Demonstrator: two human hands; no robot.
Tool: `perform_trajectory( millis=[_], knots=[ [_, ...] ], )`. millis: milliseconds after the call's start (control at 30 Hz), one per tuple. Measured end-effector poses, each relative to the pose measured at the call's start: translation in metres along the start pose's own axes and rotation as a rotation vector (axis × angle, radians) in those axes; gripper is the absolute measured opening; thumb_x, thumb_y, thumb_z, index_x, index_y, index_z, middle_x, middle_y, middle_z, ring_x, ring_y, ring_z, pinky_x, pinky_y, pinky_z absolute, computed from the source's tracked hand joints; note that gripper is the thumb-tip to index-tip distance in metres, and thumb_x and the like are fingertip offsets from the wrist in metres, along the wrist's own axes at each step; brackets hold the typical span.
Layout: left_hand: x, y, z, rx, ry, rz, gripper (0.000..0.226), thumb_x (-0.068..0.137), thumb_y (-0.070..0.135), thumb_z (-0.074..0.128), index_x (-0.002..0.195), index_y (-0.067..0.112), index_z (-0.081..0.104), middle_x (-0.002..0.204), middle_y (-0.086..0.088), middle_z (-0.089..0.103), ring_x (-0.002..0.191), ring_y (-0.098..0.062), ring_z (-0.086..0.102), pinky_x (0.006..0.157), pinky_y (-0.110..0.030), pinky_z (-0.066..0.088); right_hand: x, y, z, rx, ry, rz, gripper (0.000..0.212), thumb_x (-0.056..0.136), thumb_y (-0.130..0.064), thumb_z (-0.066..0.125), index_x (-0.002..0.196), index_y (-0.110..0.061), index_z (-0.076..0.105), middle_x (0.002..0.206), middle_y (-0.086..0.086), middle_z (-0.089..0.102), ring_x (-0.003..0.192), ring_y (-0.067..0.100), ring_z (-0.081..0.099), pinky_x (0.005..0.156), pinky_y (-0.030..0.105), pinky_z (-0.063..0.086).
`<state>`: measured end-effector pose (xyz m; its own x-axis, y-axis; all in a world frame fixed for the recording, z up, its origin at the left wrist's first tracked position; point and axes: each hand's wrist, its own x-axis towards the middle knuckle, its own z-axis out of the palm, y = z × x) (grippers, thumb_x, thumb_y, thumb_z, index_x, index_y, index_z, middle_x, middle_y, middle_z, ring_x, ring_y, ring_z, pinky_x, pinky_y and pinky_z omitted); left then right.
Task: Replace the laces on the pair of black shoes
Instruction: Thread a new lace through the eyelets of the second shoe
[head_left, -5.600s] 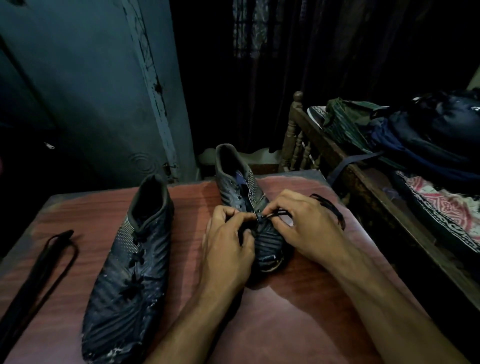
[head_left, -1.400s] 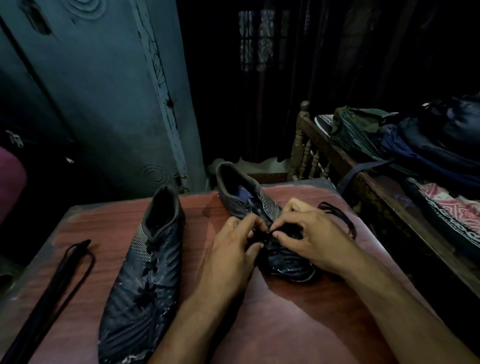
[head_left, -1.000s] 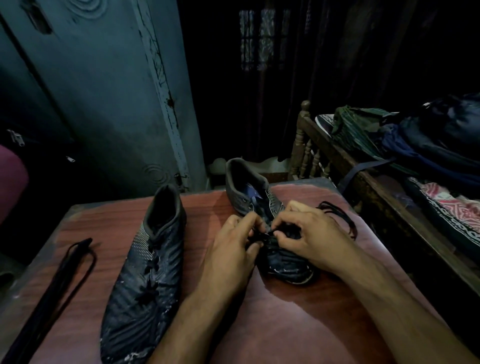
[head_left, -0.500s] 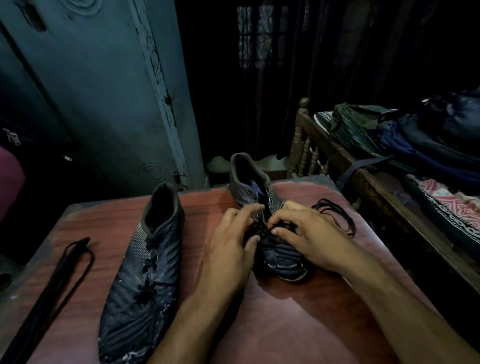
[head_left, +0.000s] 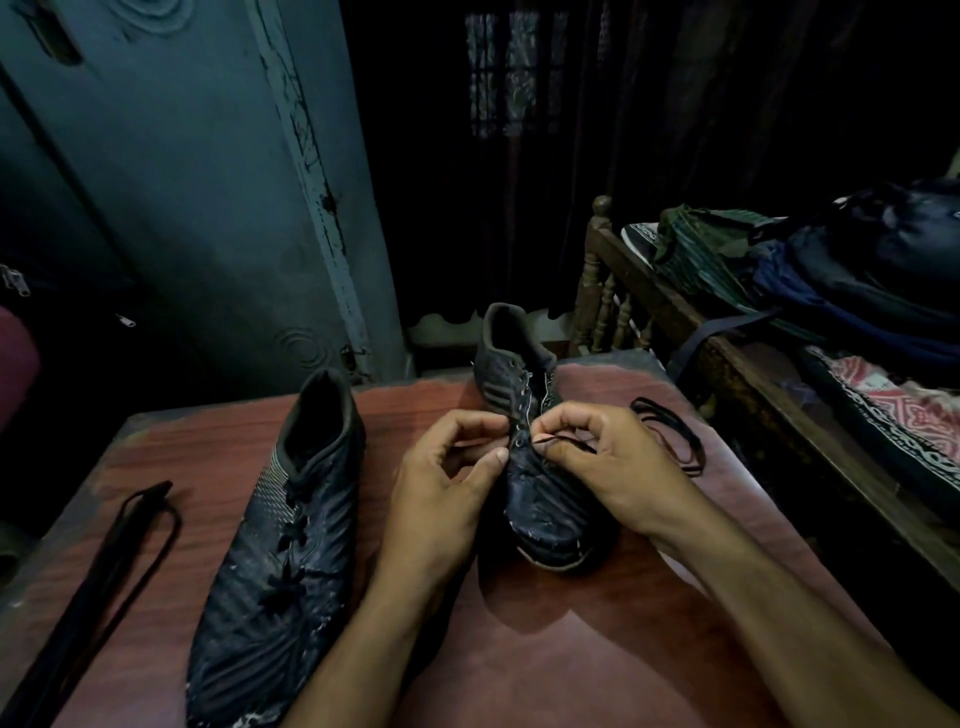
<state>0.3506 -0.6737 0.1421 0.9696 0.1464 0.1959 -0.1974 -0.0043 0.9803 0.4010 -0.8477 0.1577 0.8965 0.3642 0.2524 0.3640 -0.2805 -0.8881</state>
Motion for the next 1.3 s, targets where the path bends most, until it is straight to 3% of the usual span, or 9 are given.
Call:
perform_trajectory(
  millis=[133,300,367,433,567,700,867,1067,1300],
  knots=[
    [-0.002,0.004,0.0,-0.066,-0.034,-0.037,0.021,0.093,0.0,0.068,0.102,0.019,0.074,0.104,-0.003,0.078,0.096,-0.019,0.074,0.083,-0.039,0.055,0.001,-0.002,-0.006,-0.029,0.011,-0.066,0.023,0.088,-0.005,0.075,0.086,-0.028,0.074,0.087,-0.016,0.072,0.087,0.001,0.069,0.081,0.015,0.05],
    [-0.002,0.004,-0.001,-0.025,-0.091,0.008,0.032,0.088,-0.003,0.074,0.112,0.019,0.071,0.116,0.0,0.075,0.115,-0.017,0.069,0.102,-0.041,0.053,0.003,-0.001,-0.016,-0.088,-0.101,-0.086,0.015,0.091,-0.006,0.072,0.09,-0.021,0.071,0.092,-0.012,0.07,0.093,0.002,0.066,0.085,0.019,0.049],
    [-0.002,0.004,-0.001,-0.043,-0.092,0.011,0.034,0.088,-0.006,0.073,0.112,0.017,0.07,0.117,-0.002,0.075,0.116,-0.018,0.069,0.102,-0.041,0.054,0.002,0.0,-0.021,-0.098,-0.15,-0.066,0.007,0.093,-0.011,0.072,0.094,-0.018,0.072,0.095,-0.008,0.07,0.097,0.009,0.067,0.09,0.028,0.052],
    [-0.002,0.003,-0.001,-0.048,-0.101,0.021,0.032,0.087,-0.006,0.073,0.11,0.016,0.071,0.116,-0.003,0.074,0.114,-0.018,0.07,0.1,-0.038,0.054,0.002,-0.001,-0.022,-0.042,-0.155,-0.066,0.007,0.092,-0.007,0.072,0.093,-0.014,0.072,0.094,-0.006,0.071,0.096,0.01,0.068,0.089,0.028,0.053],
    [-0.001,0.003,-0.003,-0.014,-0.116,0.088,0.028,0.088,-0.006,0.072,0.107,0.014,0.074,0.116,-0.003,0.072,0.11,-0.015,0.07,0.094,-0.025,0.053,0.002,-0.002,-0.018,0.049,-0.088,-0.087,0.015,0.088,0.002,0.073,0.087,-0.013,0.074,0.085,-0.013,0.069,0.088,0.003,0.066,0.083,0.017,0.049],
    [0.002,0.001,-0.006,-0.106,-0.098,0.084,0.024,0.083,0.004,0.075,0.105,0.013,0.077,0.115,-0.006,0.073,0.11,-0.019,0.07,0.094,-0.027,0.054,0.001,0.001,-0.01,0.008,0.035,-0.158,0.021,0.083,-0.001,0.079,0.085,-0.022,0.076,0.087,-0.01,0.071,0.088,0.005,0.068,0.084,0.019,0.05],
    [0.0,0.003,-0.005,-0.169,-0.108,0.03,0.024,0.084,-0.008,0.072,0.105,0.003,0.075,0.111,-0.003,0.074,0.101,-0.012,0.071,0.086,-0.023,0.054,0.001,0.002,-0.01,-0.033,0.15,-0.162,0.018,0.078,-0.01,0.085,0.081,-0.026,0.076,0.087,-0.004,0.074,0.085,0.013,0.071,0.08,0.028,0.055],
    [0.0,-0.001,-0.005,-0.142,-0.099,0.015,0.025,0.082,-0.009,0.073,0.104,0.002,0.075,0.115,-0.005,0.074,0.106,-0.017,0.072,0.093,-0.03,0.056,0.0,-0.003,-0.015,-0.092,-0.022,-0.099,0.012,0.086,-0.006,0.078,0.084,-0.016,0.073,0.084,-0.006,0.07,0.082,0.0,0.065,0.077,0.014,0.047],
    [0.0,-0.001,-0.006,-0.105,-0.103,0.017,0.024,0.082,-0.007,0.075,0.103,0.004,0.076,0.116,-0.003,0.074,0.11,-0.019,0.071,0.097,-0.032,0.056,0.0,-0.004,-0.024,-0.114,-0.187,-0.063,0.013,0.094,-0.013,0.072,0.091,-0.025,0.069,0.089,-0.016,0.062,0.089,0.025,0.063,0.08,0.035,0.049]
  ],
)
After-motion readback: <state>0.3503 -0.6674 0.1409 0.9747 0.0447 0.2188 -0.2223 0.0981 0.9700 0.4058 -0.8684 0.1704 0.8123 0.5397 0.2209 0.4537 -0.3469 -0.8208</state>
